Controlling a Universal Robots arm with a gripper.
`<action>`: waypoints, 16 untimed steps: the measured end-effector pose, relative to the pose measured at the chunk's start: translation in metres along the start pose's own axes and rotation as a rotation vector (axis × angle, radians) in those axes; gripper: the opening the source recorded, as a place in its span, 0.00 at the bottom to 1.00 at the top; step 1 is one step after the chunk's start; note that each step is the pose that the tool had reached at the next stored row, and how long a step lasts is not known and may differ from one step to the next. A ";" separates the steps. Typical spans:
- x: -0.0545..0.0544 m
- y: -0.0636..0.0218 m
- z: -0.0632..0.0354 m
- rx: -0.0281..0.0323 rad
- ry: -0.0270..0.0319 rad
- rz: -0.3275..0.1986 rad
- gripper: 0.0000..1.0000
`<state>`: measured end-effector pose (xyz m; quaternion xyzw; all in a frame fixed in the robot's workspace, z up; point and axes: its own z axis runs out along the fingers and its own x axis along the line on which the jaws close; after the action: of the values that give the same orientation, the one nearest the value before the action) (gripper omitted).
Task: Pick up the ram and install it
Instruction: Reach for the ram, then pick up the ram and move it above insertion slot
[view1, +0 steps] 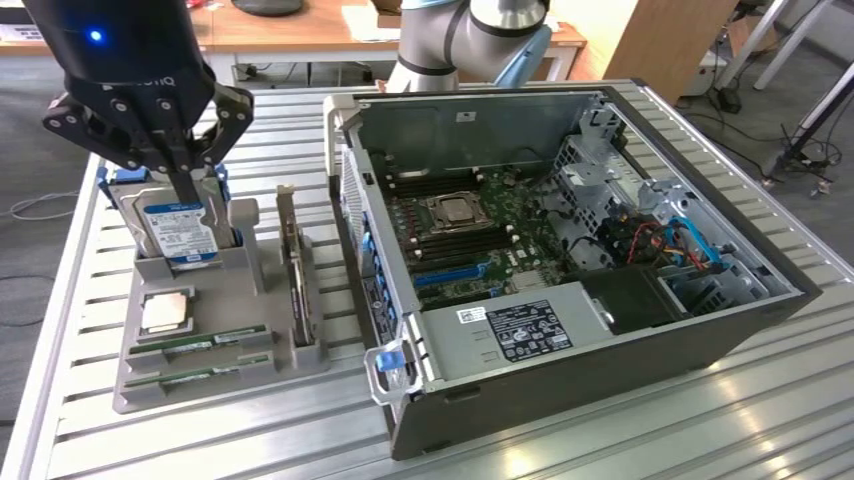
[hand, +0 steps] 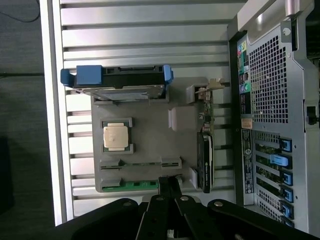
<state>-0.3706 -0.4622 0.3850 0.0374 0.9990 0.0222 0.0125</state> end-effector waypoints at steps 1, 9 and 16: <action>0.000 0.0000 0.0006 0.0000 0.0000 0.000 0.11; 0.000 -0.0002 0.0047 0.0001 0.0002 0.000 0.11; 0.000 -0.0002 0.0050 0.0000 0.0002 0.000 0.11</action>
<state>-0.3706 -0.4621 0.3800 0.0374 0.9990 0.0222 0.0124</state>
